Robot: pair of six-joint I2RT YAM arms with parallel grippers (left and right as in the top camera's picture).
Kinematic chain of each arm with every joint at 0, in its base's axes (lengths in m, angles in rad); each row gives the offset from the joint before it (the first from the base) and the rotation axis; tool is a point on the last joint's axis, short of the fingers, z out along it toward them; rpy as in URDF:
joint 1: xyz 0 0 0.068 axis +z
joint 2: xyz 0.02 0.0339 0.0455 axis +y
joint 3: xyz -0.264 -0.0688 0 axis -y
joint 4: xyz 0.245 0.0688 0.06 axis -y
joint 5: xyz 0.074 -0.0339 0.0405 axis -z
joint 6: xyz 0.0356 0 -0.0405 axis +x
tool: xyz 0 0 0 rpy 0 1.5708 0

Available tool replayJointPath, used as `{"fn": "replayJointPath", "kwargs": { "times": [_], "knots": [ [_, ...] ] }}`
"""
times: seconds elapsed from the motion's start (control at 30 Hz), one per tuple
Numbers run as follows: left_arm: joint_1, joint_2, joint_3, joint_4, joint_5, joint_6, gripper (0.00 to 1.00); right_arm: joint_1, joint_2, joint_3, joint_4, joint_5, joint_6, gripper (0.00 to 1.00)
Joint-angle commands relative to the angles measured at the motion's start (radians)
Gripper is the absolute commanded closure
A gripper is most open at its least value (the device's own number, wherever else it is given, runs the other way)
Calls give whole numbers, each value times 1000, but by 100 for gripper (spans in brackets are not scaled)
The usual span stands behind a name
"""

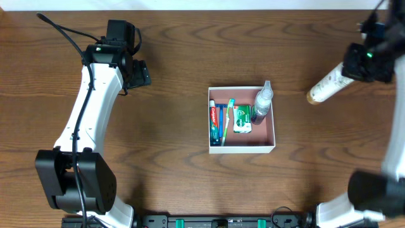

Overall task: Pack container
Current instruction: 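Grasp the white pump bottle with right gripper and carry it over the box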

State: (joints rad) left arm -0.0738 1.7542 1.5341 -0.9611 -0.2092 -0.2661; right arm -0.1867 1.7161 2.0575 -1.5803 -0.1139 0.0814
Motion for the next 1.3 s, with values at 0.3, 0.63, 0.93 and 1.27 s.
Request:
{"fn": "replayJointPath", "kwargs": {
  "times": [0.3, 0.63, 0.93, 1.27],
  "knots": [
    [3, -10, 19, 0, 0, -9, 2, 75, -355, 19, -117, -97, 59, 98],
    [3, -10, 19, 0, 0, -9, 2, 243, -432, -106, -117, -92, 115, 99],
    [3, -10, 19, 0, 0, -9, 2, 303, -449, -381, 64, -80, 224, 99],
    [3, -10, 19, 0, 0, -9, 2, 385, -448, -547, 214, -96, 262, 99]
  ]
}}
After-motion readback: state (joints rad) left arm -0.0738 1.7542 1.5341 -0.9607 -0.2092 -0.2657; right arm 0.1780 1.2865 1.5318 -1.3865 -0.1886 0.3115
